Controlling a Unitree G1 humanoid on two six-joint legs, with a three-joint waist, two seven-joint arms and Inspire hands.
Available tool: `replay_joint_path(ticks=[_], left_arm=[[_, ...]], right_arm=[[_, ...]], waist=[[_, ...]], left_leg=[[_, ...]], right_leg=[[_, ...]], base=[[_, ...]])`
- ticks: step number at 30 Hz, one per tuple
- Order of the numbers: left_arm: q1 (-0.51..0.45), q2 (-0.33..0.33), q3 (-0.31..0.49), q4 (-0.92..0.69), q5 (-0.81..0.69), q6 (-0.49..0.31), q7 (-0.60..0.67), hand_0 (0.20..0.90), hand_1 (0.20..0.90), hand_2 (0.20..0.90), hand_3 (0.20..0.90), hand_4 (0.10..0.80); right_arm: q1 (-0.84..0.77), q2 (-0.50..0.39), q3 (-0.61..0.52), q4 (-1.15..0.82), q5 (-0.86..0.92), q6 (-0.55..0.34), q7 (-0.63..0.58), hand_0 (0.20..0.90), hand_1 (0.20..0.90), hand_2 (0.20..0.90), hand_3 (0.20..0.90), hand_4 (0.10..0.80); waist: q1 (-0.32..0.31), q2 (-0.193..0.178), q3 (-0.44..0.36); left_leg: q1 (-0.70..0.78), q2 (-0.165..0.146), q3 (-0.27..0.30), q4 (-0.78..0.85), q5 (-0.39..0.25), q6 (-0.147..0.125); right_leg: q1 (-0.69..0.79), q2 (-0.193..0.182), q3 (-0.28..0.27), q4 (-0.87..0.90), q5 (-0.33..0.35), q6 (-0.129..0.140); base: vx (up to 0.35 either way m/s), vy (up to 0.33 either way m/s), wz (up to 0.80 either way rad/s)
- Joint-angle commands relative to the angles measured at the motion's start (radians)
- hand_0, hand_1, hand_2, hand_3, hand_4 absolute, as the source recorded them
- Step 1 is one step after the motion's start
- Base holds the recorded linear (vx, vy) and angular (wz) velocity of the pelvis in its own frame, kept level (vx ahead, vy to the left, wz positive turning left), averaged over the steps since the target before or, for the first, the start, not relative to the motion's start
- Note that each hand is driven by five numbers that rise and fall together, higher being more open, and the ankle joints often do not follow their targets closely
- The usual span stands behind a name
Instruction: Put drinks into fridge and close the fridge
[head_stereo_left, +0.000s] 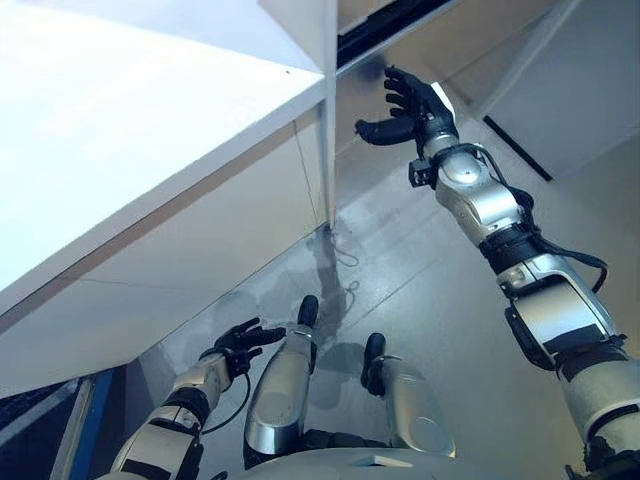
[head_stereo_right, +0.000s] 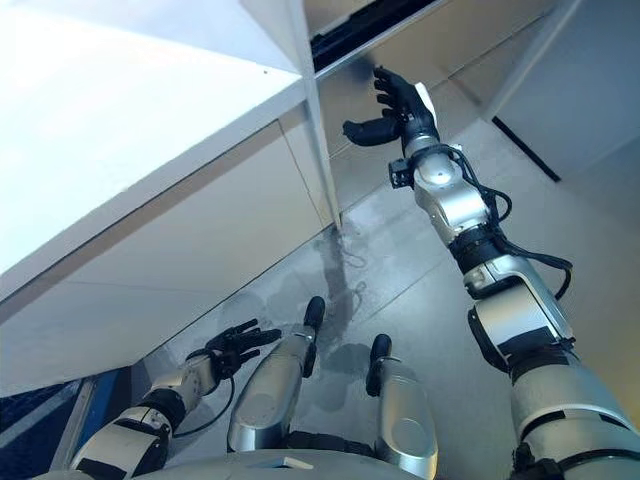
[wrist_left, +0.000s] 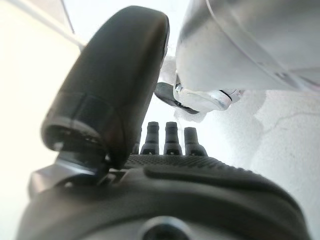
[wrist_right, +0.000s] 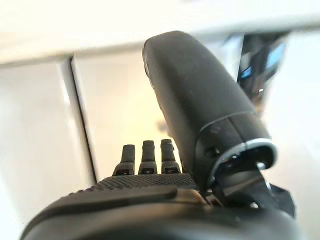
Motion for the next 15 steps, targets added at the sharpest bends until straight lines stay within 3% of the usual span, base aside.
replay_joint_path(ticks=[1,6,9,15], left_arm=[[0.076,0.051,-0.085,0.000,0.065,-0.014,-0.028,0.900,0.900,0.900,0.900,0.800],[0.111,0.048,-0.083,0.013,0.087,-0.035,-0.037,0.900,0.900,0.900,0.900,0.800],[0.150,0.042,-0.072,0.015,0.098,-0.053,-0.039,0.900,0.900,0.900,0.900,0.800],[0.244,0.026,-0.005,-0.007,0.089,-0.087,-0.033,0.900,0.900,0.900,0.900,0.800]], right_arm=[[-0.196,0.055,0.010,-0.042,0.022,-0.171,0.009,0.900,0.900,0.900,0.900,0.800],[-0.177,0.045,-0.009,-0.029,0.053,-0.191,-0.052,0.900,0.900,0.900,0.900,0.800],[-0.129,0.031,-0.035,-0.048,0.068,-0.143,-0.046,0.900,0.900,0.900,0.900,0.800],[0.177,-0.046,-0.124,-0.238,0.048,-0.082,0.054,0.900,0.900,0.900,0.900,0.800]], waist=[[0.052,-0.085,-0.198],[0.048,-0.102,-0.247],[0.031,-0.111,-0.292],[-0.049,-0.112,-0.373]], left_leg=[[0.006,-0.073,0.080,0.119,-0.226,0.083],[0.049,-0.069,0.084,0.073,-0.214,0.080],[0.086,-0.064,0.099,0.027,-0.204,0.078],[0.163,-0.043,0.166,-0.064,-0.192,0.079]], right_leg=[[0.054,-0.013,-0.050,-0.165,0.076,-0.020],[0.087,-0.013,-0.050,-0.206,0.094,-0.007],[0.103,-0.015,-0.033,-0.245,0.117,0.009],[0.120,-0.012,0.012,-0.314,0.161,0.042]], base=[[0.054,-0.008,0.10],[0.015,0.007,0.08],[-0.003,0.043,-0.02],[-0.042,0.042,-0.18]])
